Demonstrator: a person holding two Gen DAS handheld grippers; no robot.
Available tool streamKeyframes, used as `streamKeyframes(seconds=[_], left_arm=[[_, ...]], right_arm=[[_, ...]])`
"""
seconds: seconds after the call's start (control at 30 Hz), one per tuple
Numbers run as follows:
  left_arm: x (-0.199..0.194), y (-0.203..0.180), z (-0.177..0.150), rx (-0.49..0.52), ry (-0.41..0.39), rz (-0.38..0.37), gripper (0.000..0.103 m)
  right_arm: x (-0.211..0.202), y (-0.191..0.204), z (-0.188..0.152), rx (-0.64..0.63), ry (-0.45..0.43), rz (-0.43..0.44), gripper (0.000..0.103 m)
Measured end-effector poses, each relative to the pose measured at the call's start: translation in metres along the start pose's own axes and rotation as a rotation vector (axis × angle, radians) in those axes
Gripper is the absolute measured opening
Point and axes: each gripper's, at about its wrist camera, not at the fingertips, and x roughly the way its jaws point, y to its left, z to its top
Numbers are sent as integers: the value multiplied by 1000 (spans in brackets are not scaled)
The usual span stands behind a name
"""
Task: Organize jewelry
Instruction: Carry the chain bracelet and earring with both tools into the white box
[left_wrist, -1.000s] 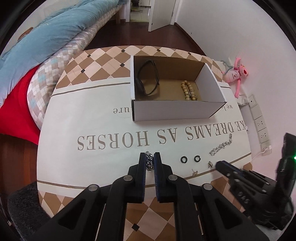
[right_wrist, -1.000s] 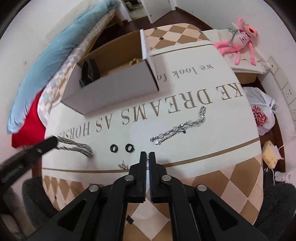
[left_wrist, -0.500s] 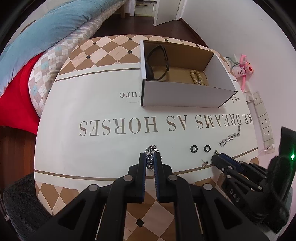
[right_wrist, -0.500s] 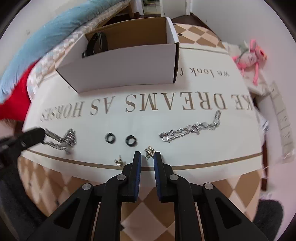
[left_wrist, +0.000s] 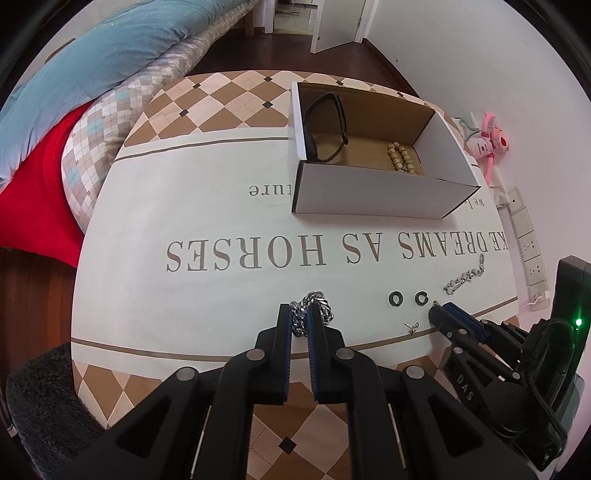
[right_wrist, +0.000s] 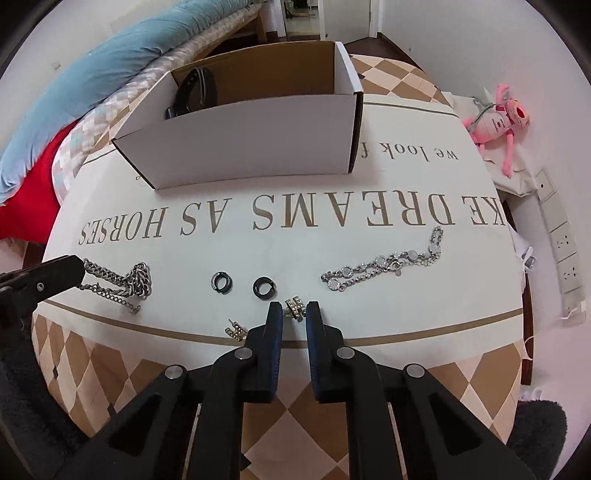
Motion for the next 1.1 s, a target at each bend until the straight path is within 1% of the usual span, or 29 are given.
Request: streamKeyframes(seconds=[0.07,0.17,0.3,0.33,0.37,0.4,0.47,0.57,0.67,0.77,0.83,0.87,0.97,1.1], left_arm=[[-4,0,0,0,-7,-9,6],[-15,-3,3,7,-19,-36,6],[-40,-10,16,9,-51,-107,6],[-48,-12,21,9,-64,-124,6],[-54,-14,25,10,-74,-137,6],[-62,-17,31,12,-87,-156,6],[-77,-21,44,14,-115,-190,6],[-98,-28,69,26,-160,-225,6],[-108,-33,94,45,-192,-228,6],[-106,-36,118,64,-198,-218,6],[-96,-37,132,72,-175,-217,6],[-93,-37,136,71,-167,-217,6],[-68,-37,155,69,-111,-223,6],[-35,-41,173,80,-43,-220,6]], right_arm=[[-3,-3,-1,16,-7,17,8],[-12,-15,0,86,-23,73,8],[-39,-28,7,149,-64,152,7],[-45,-28,10,156,-71,168,7],[-52,-29,13,162,-80,185,2],[-58,-30,16,167,-91,199,0],[-74,-33,27,182,-112,242,0],[-92,-33,44,182,-150,272,0],[-108,-33,65,170,-188,297,0],[-117,-34,92,146,-216,296,0],[-113,-36,109,136,-217,286,0],[-109,-36,119,127,-206,281,0],[-94,-37,141,117,-174,267,0],[-67,-38,168,99,-121,231,0]])
